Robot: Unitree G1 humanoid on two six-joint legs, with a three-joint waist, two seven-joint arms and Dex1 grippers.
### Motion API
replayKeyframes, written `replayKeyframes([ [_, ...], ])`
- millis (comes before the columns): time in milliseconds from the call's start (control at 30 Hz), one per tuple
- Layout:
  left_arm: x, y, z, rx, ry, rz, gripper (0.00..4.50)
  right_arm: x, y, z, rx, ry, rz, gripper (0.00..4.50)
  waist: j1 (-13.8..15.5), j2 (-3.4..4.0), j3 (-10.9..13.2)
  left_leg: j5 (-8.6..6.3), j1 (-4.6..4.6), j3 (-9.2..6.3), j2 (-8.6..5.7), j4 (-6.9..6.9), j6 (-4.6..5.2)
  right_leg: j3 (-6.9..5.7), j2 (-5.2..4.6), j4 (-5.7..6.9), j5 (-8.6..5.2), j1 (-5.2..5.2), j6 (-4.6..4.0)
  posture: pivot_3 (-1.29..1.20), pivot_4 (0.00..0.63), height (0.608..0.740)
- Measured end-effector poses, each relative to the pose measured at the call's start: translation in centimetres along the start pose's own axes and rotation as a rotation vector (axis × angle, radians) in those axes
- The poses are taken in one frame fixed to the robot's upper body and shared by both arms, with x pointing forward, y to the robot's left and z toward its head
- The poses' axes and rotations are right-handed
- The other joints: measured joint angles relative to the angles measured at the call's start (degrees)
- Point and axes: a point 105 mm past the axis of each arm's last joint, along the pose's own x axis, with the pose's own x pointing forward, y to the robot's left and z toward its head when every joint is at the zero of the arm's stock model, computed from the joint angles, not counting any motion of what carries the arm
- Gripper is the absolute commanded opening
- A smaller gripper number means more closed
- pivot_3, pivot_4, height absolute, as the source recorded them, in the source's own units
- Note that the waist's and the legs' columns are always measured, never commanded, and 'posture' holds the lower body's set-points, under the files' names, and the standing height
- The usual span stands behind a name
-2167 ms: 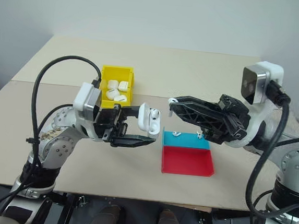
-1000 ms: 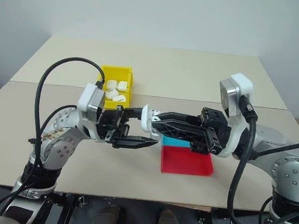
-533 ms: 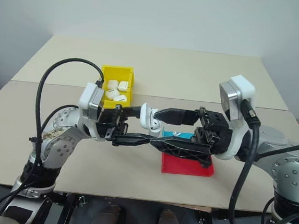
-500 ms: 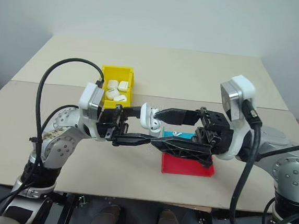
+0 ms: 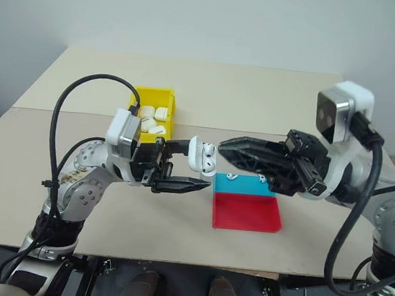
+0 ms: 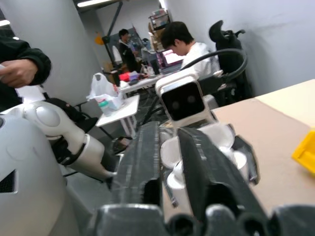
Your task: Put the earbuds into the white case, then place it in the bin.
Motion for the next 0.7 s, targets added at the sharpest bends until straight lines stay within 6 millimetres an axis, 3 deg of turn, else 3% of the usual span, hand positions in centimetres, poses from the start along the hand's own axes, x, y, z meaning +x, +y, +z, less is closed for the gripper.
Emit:
replayKeyframes([
  [100, 0.3, 0.3, -0.5, -0.005, 0.028, 0.012, 2.75, 1.1, -1.2, 1.5, -0.120, 0.063, -0.090, 0.03, -0.05, 0.00, 0.00, 0.00, 0.01, 0.03, 0.01, 0.00, 0.00, -0.01, 0.02, 0.03, 0.00, -0.02, -0.01, 0.00, 0.150, 0.740],
  [300, 0.5, 1.3, -1.7, 0.003, 0.103, 0.048, 2.75, 3.6, -1.4, 2.5, -0.283, 0.206, -0.098, 0.03, 0.04, 0.02, 0.01, 0.00, -0.16, 0.11, 0.01, -0.01, 0.01, -0.02, -0.01, -0.06, 0.00, -0.14, -0.01, 0.00, 0.150, 0.740],
  [467, 1.0, 1.6, -1.9, 0.010, 0.106, 0.066, 2.75, 5.2, -0.8, 0.4, -0.390, 0.436, -0.058, 0.03, 0.21, 0.02, 0.00, 0.00, -0.85, -0.01, 0.00, 0.12, 0.00, -0.01, -0.04, 0.18, 0.01, -0.91, -0.02, 0.00, 0.150, 0.740],
  [567, 1.0, 1.7, -1.9, 0.023, 0.112, 0.071, 2.75, 4.8, -1.2, -1.3, -0.407, 0.554, -0.052, 0.03, 0.20, 0.02, 0.00, 0.00, -0.89, 0.00, -0.01, 0.17, 0.01, -0.01, -0.06, 0.18, 0.02, -0.93, 0.00, 0.00, 0.150, 0.740],
  [700, 0.8, 2.1, -2.5, 0.024, 0.132, 0.092, 2.75, 3.6, -1.7, -1.4, -0.448, 0.603, -0.067, 0.03, 0.22, 0.02, 0.00, 0.00, -0.86, 0.00, -0.02, 0.22, 0.01, -0.03, -0.06, 0.21, 0.03, -0.88, 0.00, 0.00, 0.150, 0.740],
])
